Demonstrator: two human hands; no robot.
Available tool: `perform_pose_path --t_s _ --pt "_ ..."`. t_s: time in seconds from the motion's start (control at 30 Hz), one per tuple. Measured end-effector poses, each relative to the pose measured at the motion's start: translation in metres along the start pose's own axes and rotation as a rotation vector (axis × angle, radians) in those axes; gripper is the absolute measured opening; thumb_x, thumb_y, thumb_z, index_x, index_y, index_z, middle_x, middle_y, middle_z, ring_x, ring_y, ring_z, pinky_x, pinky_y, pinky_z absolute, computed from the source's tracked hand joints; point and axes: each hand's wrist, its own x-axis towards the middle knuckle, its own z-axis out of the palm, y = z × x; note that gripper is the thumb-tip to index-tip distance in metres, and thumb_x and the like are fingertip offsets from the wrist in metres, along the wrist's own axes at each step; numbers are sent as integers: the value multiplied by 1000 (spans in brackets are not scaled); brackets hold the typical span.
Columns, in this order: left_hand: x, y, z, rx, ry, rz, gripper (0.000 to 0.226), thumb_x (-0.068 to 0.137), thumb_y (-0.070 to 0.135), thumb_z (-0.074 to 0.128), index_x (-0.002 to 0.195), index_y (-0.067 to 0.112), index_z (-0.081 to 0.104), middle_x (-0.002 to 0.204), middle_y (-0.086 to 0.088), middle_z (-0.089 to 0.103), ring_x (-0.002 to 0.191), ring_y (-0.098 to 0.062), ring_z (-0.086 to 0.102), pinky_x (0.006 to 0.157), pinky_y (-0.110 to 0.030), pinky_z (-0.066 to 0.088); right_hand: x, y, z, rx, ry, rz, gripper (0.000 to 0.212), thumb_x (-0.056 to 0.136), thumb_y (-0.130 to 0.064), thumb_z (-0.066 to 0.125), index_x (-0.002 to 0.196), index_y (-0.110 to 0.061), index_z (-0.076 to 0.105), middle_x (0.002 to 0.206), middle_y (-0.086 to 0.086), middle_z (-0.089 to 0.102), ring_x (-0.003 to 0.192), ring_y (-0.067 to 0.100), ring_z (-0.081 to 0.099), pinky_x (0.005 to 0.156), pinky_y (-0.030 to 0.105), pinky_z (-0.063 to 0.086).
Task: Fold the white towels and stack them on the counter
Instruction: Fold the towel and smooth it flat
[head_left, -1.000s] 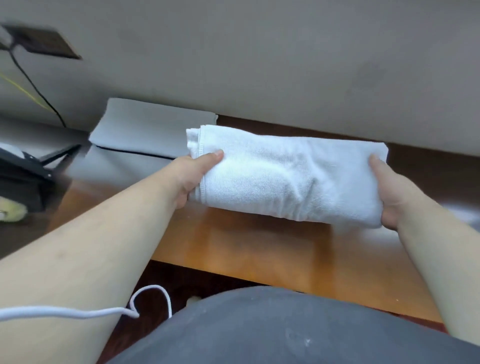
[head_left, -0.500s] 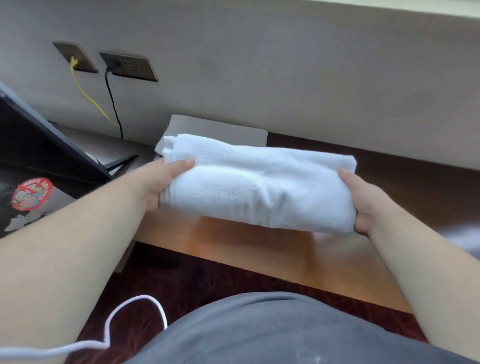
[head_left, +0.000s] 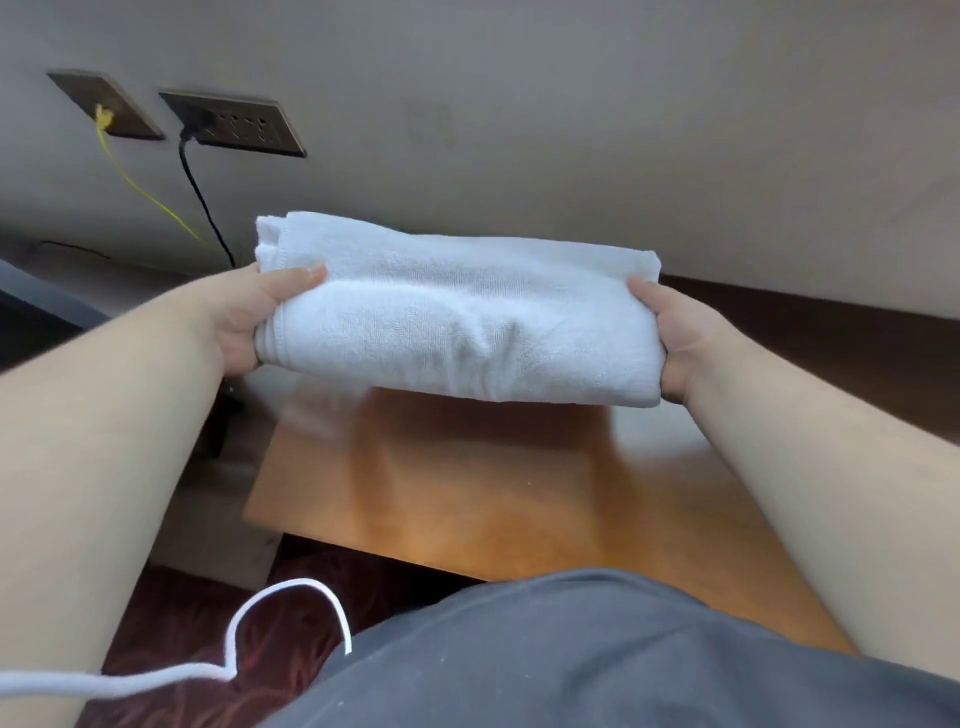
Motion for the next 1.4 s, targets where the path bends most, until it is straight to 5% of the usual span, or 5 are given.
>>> perform_pose_path --t_s 0.43,0.6,1.1,1.27,1.4 --pt "161 39 -65 55 -123 -120 56 74 37 76 126 21 64 119 0 71 104 -18 69 77 -41 57 83 1 91 129 153 19 43 87 -47 72 112 -13 71 100 6 77 87 27 75 65 42 61" --pt "199 18 -62 223 -46 -186 60 75 47 78 125 19 62 113 0 72 99 -19 70 82 -36 53 108 16 83 29 210 66 35 91 -35 71 118 -12 69 105 4 76 92 21 75 84 39 58" --pt "199 -6 -22 231 -15 -106 62 79 50 76 130 22 54 113 1 70 95 -21 70 74 -39 55 119 23 42 -188 453 -65 50 82 -56 68 120 -25 60 107 1 71 91 29 72 87 51 57" --pt "193 -6 -8 281 91 -29 55 77 55 76 120 27 54 103 7 68 85 -18 68 60 -36 55 114 10 32 -255 438 -92 40 88 -53 62 114 -23 62 101 -1 72 85 24 73 79 43 60" --pt "186 2 -21 187 44 -7 71 66 57 80 127 26 58 108 6 73 89 -18 73 68 -45 58 110 0 32 -208 401 -140 40 83 -51 67 110 -22 65 105 1 73 87 25 74 82 51 59"
